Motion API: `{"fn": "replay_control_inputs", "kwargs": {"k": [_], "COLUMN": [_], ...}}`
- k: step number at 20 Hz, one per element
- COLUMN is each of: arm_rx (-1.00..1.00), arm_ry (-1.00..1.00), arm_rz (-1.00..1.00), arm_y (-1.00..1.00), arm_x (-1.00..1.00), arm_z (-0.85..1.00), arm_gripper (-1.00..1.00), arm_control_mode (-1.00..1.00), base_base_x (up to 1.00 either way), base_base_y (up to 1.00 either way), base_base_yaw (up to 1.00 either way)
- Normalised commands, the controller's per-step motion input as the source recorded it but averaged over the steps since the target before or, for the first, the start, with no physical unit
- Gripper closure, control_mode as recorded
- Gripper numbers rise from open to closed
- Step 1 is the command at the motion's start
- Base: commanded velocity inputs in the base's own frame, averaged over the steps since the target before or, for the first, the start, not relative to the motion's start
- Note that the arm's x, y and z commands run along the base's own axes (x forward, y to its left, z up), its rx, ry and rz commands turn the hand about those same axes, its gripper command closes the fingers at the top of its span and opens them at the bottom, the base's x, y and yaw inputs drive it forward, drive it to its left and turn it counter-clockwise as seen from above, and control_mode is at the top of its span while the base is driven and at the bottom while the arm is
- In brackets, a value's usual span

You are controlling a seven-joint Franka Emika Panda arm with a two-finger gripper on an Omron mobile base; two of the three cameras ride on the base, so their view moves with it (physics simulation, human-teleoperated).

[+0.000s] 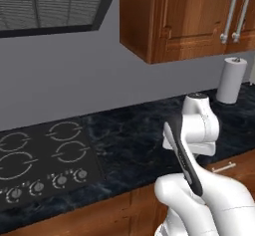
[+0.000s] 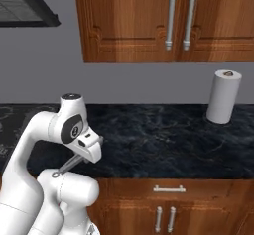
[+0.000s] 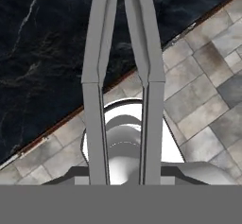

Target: Pick up the tongs from the counter and place them near the plate next to the oven.

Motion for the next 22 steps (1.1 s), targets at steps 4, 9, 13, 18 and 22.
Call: {"fn": "replay_control_inputs", "kwargs": {"k": [4, 9, 13, 18, 22], "arm_rx": [0.0, 0.0, 0.0, 0.0, 0.0], "arm_ry": [0.0, 0.0, 0.0, 0.0, 0.0], "arm_rz": [0.0, 0.0, 0.0, 0.0, 0.0], "arm_y": [0.0, 0.0, 0.0, 0.0, 0.0], "arm_x": [0.0, 0.0, 0.0, 0.0, 0.0], "arm_z": [0.0, 0.0, 0.0, 0.0, 0.0], "arm_gripper": [1.0, 1.0, 1.0, 1.0, 1.0], "arm_control_mode": [1.0, 1.0, 1.0, 1.0, 1.0], "base_base_x": [-0.18, -0.3, -0.31, -0.31, -0.3], "base_base_y": [-0.05, -0.1, -0.11, -0.15, -0.23], "base_base_yaw": [-0.62, -0.71, -0.75, -0.73, -0.7]}}
